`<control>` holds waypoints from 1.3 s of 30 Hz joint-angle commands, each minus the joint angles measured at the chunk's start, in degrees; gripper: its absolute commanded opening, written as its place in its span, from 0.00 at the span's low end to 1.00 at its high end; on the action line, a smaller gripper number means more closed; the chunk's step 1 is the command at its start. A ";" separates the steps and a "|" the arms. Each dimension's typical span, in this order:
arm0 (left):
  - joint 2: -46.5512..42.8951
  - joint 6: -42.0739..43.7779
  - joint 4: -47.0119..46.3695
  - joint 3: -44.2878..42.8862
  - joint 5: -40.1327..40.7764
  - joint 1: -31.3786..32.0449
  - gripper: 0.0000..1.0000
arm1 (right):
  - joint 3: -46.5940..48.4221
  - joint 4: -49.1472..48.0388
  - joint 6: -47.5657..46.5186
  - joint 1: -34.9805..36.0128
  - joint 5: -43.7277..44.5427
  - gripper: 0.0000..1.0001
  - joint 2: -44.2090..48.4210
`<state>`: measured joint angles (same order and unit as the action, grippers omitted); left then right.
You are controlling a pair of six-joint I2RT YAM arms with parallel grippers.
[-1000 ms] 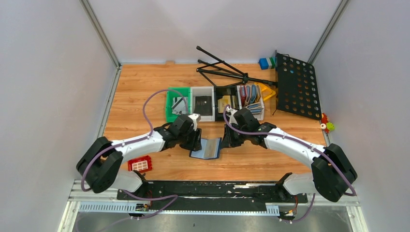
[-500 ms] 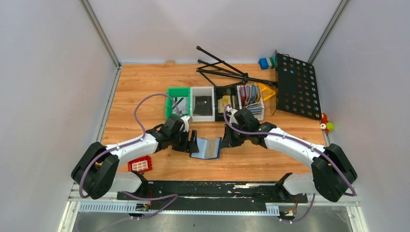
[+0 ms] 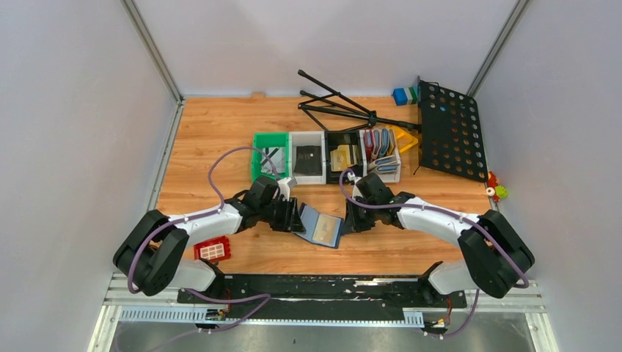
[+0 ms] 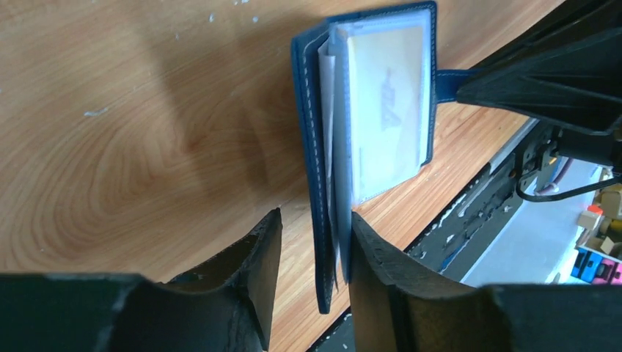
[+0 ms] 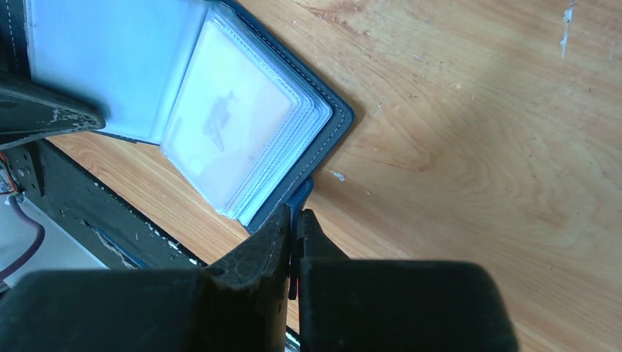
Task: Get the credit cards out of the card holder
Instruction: Pick up the card holder from the center of the board.
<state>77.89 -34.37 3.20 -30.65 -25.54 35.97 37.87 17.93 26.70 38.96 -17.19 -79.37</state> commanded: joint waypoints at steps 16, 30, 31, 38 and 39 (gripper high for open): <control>-11.30 -12.38 -23.48 6.86 -7.50 -0.64 0.00 | -8.28 -8.11 3.96 -5.90 -3.38 0.80 16.59; -21.47 -29.38 -39.03 9.18 -13.62 -2.90 0.00 | -20.64 -28.52 19.28 -6.66 -7.28 1.00 35.01; -21.54 -30.52 -40.63 9.71 -13.70 -2.92 0.00 | -21.23 -29.80 20.44 -6.64 -7.89 1.00 36.02; -20.92 -35.46 -49.03 11.13 -13.25 -2.96 0.00 | -21.61 -20.68 25.24 -7.13 -1.51 1.00 43.95; -21.03 -35.95 -49.76 11.24 -12.75 -2.94 0.00 | -21.55 -18.54 25.15 -7.07 1.46 1.00 46.04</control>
<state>57.45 -65.84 -36.53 -19.46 -37.93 33.23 15.77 -6.74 48.47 32.29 -23.14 -38.70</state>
